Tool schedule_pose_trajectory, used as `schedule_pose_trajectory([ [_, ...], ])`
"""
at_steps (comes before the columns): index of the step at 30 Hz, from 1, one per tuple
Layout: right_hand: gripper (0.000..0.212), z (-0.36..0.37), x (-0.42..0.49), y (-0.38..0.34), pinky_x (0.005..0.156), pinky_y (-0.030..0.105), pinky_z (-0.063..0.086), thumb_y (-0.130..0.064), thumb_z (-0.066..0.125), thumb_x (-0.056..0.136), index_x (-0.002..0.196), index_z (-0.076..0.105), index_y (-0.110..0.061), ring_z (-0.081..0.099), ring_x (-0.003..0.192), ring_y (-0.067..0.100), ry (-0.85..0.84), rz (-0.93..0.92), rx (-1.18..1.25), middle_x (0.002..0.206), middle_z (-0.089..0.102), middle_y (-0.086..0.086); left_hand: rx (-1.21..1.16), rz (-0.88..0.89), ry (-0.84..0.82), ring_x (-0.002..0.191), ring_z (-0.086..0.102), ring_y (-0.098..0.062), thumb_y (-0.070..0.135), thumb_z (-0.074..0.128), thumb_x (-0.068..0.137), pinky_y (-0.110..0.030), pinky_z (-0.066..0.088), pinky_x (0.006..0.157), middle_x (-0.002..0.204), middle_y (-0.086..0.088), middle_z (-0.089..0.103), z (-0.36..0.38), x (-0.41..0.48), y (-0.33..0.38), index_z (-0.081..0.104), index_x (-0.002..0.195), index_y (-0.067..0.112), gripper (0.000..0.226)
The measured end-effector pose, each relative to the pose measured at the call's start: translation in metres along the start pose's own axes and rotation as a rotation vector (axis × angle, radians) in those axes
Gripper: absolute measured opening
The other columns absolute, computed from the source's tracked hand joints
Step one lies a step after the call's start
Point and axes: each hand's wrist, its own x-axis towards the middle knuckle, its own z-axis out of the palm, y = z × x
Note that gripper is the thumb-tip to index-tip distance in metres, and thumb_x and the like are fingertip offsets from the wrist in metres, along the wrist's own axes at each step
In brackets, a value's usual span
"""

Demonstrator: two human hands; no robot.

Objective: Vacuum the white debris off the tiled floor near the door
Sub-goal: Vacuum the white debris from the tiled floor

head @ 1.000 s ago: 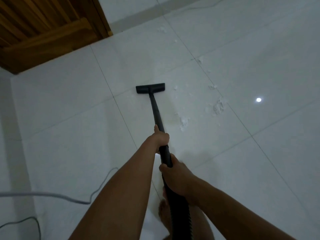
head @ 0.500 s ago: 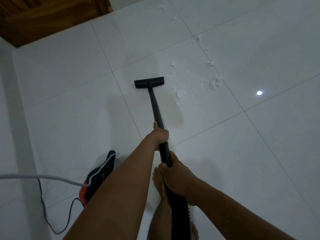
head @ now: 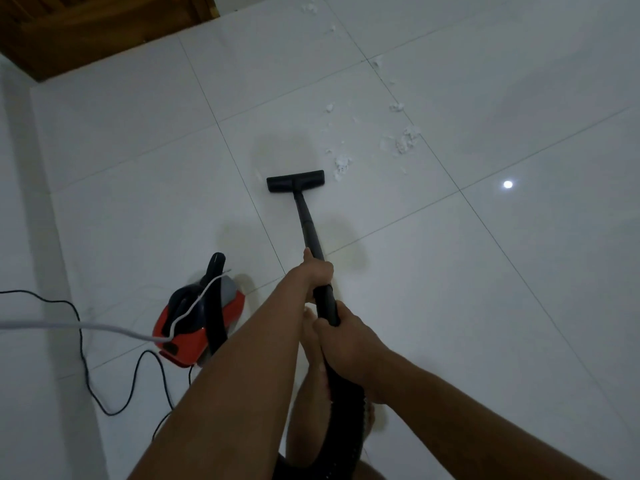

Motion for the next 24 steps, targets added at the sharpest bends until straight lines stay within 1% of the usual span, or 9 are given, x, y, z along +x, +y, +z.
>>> schedule_pose_trajectory([
  [3, 0.043, 0.0, -0.016, 0.019, 0.034, 0.008, 0.039, -0.029, 0.039, 0.11, 0.153, 0.036, -0.024, 0.056, 0.057, 0.004, 0.014, -0.015, 0.0, 0.084, 0.058, -0.001, 0.001, -0.004, -0.007, 0.074, 0.057, -0.021, 0.01, 0.041, 0.098, -0.035, 0.051, 0.057, 0.096, -0.011, 0.057, 0.014, -0.013, -0.014, -0.005, 0.158, 0.036, 0.08],
  [5, 0.044, 0.0, -0.024, 0.031, 0.036, 0.01, 0.042, -0.031, 0.04, 0.11, 0.153, 0.037, -0.025, 0.058, 0.052, 0.005, 0.024, -0.009, 0.005, 0.083, 0.06, 0.002, 0.008, -0.004, -0.01, 0.072, 0.057, -0.021, 0.009, 0.041, 0.098, -0.034, 0.049, 0.055, 0.092, -0.011, 0.057, 0.025, -0.02, -0.022, -0.007, 0.159, 0.036, 0.081],
  [6, 0.043, 0.0, -0.027, 0.037, 0.039, 0.014, 0.045, -0.032, 0.04, 0.109, 0.152, 0.038, -0.026, 0.058, 0.047, 0.006, 0.021, -0.003, 0.019, 0.082, 0.061, 0.004, 0.011, -0.003, -0.012, 0.072, 0.057, -0.021, 0.009, 0.041, 0.098, -0.034, 0.049, 0.055, 0.092, -0.011, 0.057, 0.03, -0.023, -0.025, -0.008, 0.159, 0.036, 0.082],
  [9, 0.041, -0.001, -0.036, 0.053, 0.045, 0.024, 0.051, -0.035, 0.042, 0.108, 0.148, 0.04, -0.026, 0.056, 0.039, 0.009, 0.009, 0.02, 0.077, 0.079, 0.058, 0.006, 0.016, -0.002, -0.021, 0.073, 0.057, -0.02, 0.01, 0.041, 0.1, -0.033, 0.049, 0.055, 0.093, -0.011, 0.057, 0.044, -0.031, -0.034, -0.008, 0.159, 0.036, 0.081],
  [14, 0.039, -0.005, -0.051, 0.071, 0.053, 0.03, 0.056, -0.033, 0.046, 0.107, 0.144, 0.041, -0.021, 0.059, 0.046, 0.015, 0.003, 0.024, 0.134, 0.083, 0.058, 0.003, 0.042, -0.005, -0.042, 0.076, 0.057, -0.022, 0.008, 0.042, 0.098, -0.035, 0.052, 0.059, 0.103, -0.011, 0.055, 0.064, -0.04, -0.043, -0.004, 0.159, 0.035, 0.08],
  [17, 0.038, -0.009, -0.057, 0.078, 0.058, 0.033, 0.058, -0.031, 0.046, 0.107, 0.143, 0.041, -0.021, 0.059, 0.048, 0.018, 0.013, 0.024, 0.145, 0.077, 0.059, 0.005, 0.058, -0.001, -0.049, 0.076, 0.056, -0.022, 0.008, 0.042, 0.098, -0.035, 0.052, 0.059, 0.099, -0.009, 0.052, 0.075, -0.044, -0.043, 0.006, 0.158, 0.03, 0.073],
  [19, 0.037, -0.015, -0.059, 0.081, 0.057, 0.034, 0.059, -0.029, 0.047, 0.106, 0.142, 0.042, -0.022, 0.058, 0.047, 0.018, 0.02, 0.026, 0.153, 0.074, 0.06, 0.008, 0.069, 0.001, -0.056, 0.076, 0.057, -0.022, 0.009, 0.042, 0.099, -0.034, 0.051, 0.057, 0.098, -0.01, 0.052, 0.081, -0.045, -0.042, 0.003, 0.158, 0.031, 0.074],
  [21, 0.037, -0.021, -0.056, 0.084, 0.055, 0.033, 0.059, -0.027, 0.047, 0.105, 0.141, 0.043, -0.023, 0.059, 0.045, 0.018, 0.029, 0.026, 0.156, 0.074, 0.061, 0.008, 0.073, 0.001, -0.065, 0.076, 0.057, -0.021, 0.009, 0.041, 0.099, -0.034, 0.05, 0.056, 0.099, -0.01, 0.054, 0.085, -0.044, -0.039, -0.004, 0.159, 0.033, 0.079],
  [24, 0.037, -0.026, -0.047, 0.086, 0.051, 0.029, 0.056, -0.026, 0.045, 0.107, 0.144, 0.042, -0.024, 0.058, 0.047, 0.015, 0.037, 0.032, 0.153, 0.075, 0.06, 0.005, 0.067, 0.001, -0.07, 0.076, 0.058, -0.021, 0.01, 0.039, 0.1, -0.034, 0.051, 0.056, 0.109, -0.012, 0.055, 0.089, -0.039, -0.033, -0.013, 0.158, 0.037, 0.083],
])
